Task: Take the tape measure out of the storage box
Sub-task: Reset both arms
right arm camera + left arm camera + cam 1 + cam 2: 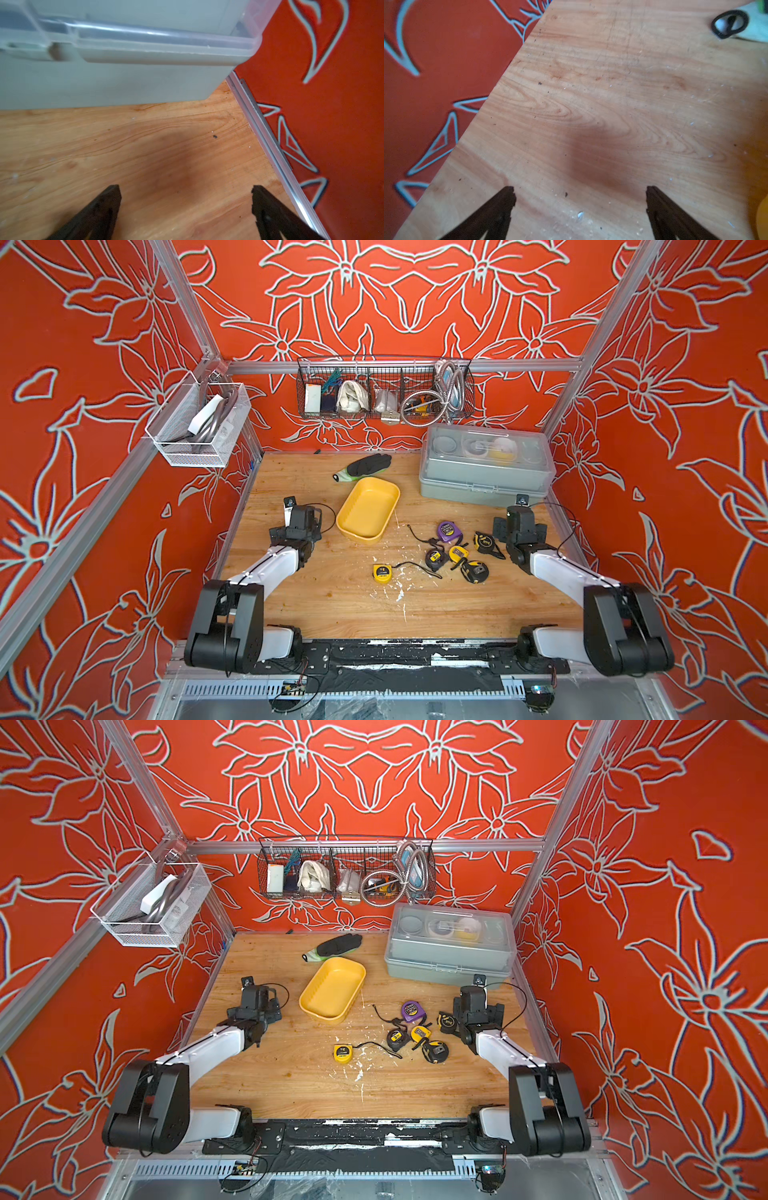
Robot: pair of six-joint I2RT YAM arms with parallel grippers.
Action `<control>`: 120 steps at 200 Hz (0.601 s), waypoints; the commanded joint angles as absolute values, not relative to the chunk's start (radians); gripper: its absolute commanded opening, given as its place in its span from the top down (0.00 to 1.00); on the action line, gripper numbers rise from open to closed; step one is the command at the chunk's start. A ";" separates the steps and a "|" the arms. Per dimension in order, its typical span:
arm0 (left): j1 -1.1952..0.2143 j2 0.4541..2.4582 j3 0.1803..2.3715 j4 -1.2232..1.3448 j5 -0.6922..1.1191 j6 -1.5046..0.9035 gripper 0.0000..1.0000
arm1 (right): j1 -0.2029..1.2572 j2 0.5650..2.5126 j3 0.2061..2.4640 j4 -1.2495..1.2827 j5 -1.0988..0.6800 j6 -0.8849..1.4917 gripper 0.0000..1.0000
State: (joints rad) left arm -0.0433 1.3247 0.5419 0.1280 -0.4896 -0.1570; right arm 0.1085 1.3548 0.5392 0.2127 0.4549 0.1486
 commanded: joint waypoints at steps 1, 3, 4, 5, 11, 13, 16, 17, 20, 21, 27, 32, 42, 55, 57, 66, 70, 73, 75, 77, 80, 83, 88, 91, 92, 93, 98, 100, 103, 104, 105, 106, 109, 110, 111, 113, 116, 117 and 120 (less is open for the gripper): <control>-0.029 1.320 0.439 0.478 -0.386 -0.088 0.00 | 0.105 1.425 0.554 0.399 0.475 0.075 0.00; -0.028 1.324 0.430 0.498 -0.377 -0.087 0.00 | 0.105 1.430 0.547 0.427 0.468 0.066 0.00; -0.028 1.325 0.425 0.508 -0.371 -0.086 0.00 | 0.104 1.434 0.544 0.438 0.463 0.064 0.00; -0.027 1.328 0.420 0.519 -0.366 -0.085 0.00 | 0.104 1.439 0.541 0.447 0.456 0.061 0.00; -0.025 1.343 0.395 0.579 -0.330 -0.076 0.00 | 0.101 1.450 0.538 0.451 0.432 0.056 0.00; -0.025 1.349 0.387 0.599 -0.318 -0.072 0.00 | 0.101 1.453 0.538 0.456 0.434 0.055 0.00; -0.025 1.358 0.380 0.620 -0.299 -0.063 0.00 | 0.101 1.452 0.536 0.459 0.434 0.052 0.00; -0.025 1.361 0.378 0.625 -0.293 -0.061 0.00 | 0.102 1.450 0.536 0.459 0.433 0.052 0.00; -0.025 1.371 0.375 0.638 -0.280 -0.054 0.00 | 0.102 1.445 0.534 0.453 0.423 0.052 0.00; -0.025 1.374 0.374 0.642 -0.276 -0.053 0.00 | 0.101 1.444 0.533 0.452 0.418 0.051 0.00; -0.025 1.383 0.371 0.665 -0.267 -0.044 0.00 | 0.098 1.435 0.516 0.478 0.383 0.040 0.00; -0.025 1.378 0.371 0.653 -0.256 -0.044 0.00 | 0.099 1.424 0.493 0.516 0.359 0.028 0.01; -0.023 1.374 0.340 0.704 -0.222 -0.030 0.00 | 0.097 1.389 0.418 0.623 0.298 0.004 0.00; -0.023 1.389 0.285 0.804 -0.187 -0.017 0.00 | 0.095 1.373 0.279 0.844 0.245 -0.009 0.00; -0.024 1.395 0.282 0.815 -0.187 -0.017 0.00 | 0.095 1.381 0.260 0.885 0.242 -0.010 0.00; -0.024 1.424 0.287 0.846 -0.192 -0.013 0.00 | 0.095 1.429 0.204 1.052 0.236 -0.022 0.01; -0.023 1.422 0.288 0.834 -0.190 -0.015 0.00 | 0.095 1.436 0.203 1.072 0.235 -0.026 0.00; -0.023 1.414 0.292 0.815 -0.190 -0.016 0.00 | 0.094 1.432 0.211 1.052 0.230 -0.026 0.00; -0.023 1.410 0.296 0.800 -0.189 -0.019 0.00 | 0.095 1.426 0.217 1.024 0.228 -0.026 0.00; -0.023 1.407 0.298 0.791 -0.189 -0.020 0.00 | 0.095 1.416 0.231 0.987 0.224 -0.026 0.00; -0.023 1.406 0.297 0.794 -0.188 -0.019 0.00 | 0.095 1.401 0.253 0.921 0.220 -0.025 0.00; -0.023 1.411 0.294 0.808 -0.191 -0.017 0.00 | 0.093 1.391 0.275 0.854 0.210 -0.021 0.00; -0.023 1.417 0.292 0.822 -0.191 -0.017 0.00 | 0.087 1.407 0.297 0.828 0.176 -0.030 0.00; -0.023 1.415 0.293 0.815 -0.191 -0.017 0.00 | 0.083 1.422 0.303 0.846 0.163 -0.034 0.00; -0.023 1.413 0.294 0.811 -0.191 -0.018 0.00 | 0.082 1.427 0.304 0.853 0.160 -0.034 0.00; -0.023 1.412 0.295 0.809 -0.190 -0.018 0.00 | 0.083 1.431 0.304 0.860 0.158 -0.034 0.00; -0.023 1.406 0.298 0.794 -0.188 -0.019 0.00 | 0.075 1.433 0.297 0.882 0.148 -0.031 0.00; -0.023 1.408 0.296 0.798 -0.189 -0.018 0.00 | 0.074 1.429 0.297 0.876 0.146 -0.030 0.00; -0.023 1.410 0.295 0.808 -0.190 -0.017 0.00 | 0.074 1.417 0.302 0.848 0.144 -0.032 0.00; -0.023 1.412 0.293 0.811 -0.191 -0.017 0.00 | 0.074 1.413 0.304 0.837 0.144 -0.032 0.00; -0.023 1.413 0.292 0.814 -0.191 -0.017 0.00 | 0.074 1.409 0.307 0.824 0.143 -0.032 0.00; -0.023 1.414 0.292 0.816 -0.192 -0.017 0.00 | 0.074 1.407 0.310 0.812 0.142 -0.031 0.00; -0.023 1.413 0.292 0.814 -0.190 -0.017 0.00 | 0.072 1.404 0.314 0.794 0.137 -0.029 0.00; -0.023 1.412 0.293 0.811 -0.190 -0.017 0.00 | 0.070 1.405 0.314 0.796 0.135 -0.029 0.00; -0.023 1.411 0.294 0.808 -0.190 -0.018 0.00 | 0.070 1.408 0.313 0.802 0.134 -0.029 0.01; -0.023 1.409 0.294 0.803 -0.189 -0.018 0.00 | 0.068 1.412 0.310 0.818 0.131 -0.030 0.00; -0.023 1.408 0.296 0.798 -0.189 -0.018 0.00 | 0.068 1.421 0.306 0.841 0.131 -0.029 0.00; -0.023 1.409 0.296 0.799 -0.189 -0.018 0.00 | 0.068 1.424 0.306 0.845 0.130 -0.029 0.00; -0.023 1.409 0.295 0.804 -0.190 -0.018 0.00 | 0.067 1.427 0.305 0.853 0.129 -0.029 0.00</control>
State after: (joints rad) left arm -0.0277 1.4101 0.2935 0.7567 -0.2096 -0.0326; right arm 0.0830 1.4189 0.2901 0.8165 0.1982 -0.0109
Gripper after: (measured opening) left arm 0.998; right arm 0.995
